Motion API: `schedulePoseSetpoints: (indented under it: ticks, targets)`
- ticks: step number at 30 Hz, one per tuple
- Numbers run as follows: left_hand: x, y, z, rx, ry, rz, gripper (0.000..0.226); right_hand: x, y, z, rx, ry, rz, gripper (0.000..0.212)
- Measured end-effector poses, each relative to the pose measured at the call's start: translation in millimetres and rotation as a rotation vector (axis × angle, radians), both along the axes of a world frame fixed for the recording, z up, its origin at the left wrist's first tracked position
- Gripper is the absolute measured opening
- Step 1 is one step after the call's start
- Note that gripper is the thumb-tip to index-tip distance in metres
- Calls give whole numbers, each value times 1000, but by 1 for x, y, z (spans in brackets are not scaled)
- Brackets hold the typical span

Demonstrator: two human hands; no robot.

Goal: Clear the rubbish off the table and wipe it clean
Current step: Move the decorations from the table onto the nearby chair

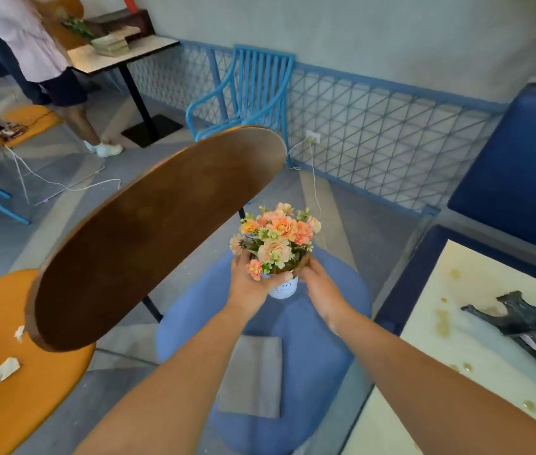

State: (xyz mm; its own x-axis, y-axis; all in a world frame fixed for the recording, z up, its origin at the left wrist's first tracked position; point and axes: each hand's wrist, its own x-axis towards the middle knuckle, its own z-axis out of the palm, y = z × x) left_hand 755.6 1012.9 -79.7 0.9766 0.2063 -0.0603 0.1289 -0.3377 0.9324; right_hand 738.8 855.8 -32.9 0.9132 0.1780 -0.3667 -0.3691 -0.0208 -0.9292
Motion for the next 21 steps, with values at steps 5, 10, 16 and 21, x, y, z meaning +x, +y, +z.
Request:
schedulePoseSetpoints:
  ticks: [5, 10, 16, 21]
  targets:
    - [29, 8, -3, -12, -56, 51, 92, 45, 19, -26, -17, -22, 17, 48]
    - [54, 10, -27, 13, -92, 50, 88, 77, 27, -52, -41, -26, 26, 54]
    - [71, 12, -42, 54, -102, 33, 83, 94, 26, -72, -64, -21, 32, 51]
    - [69, 16, -51, 102, -50, 56, 88, 92, 28, -76, -94, -42, 54, 50]
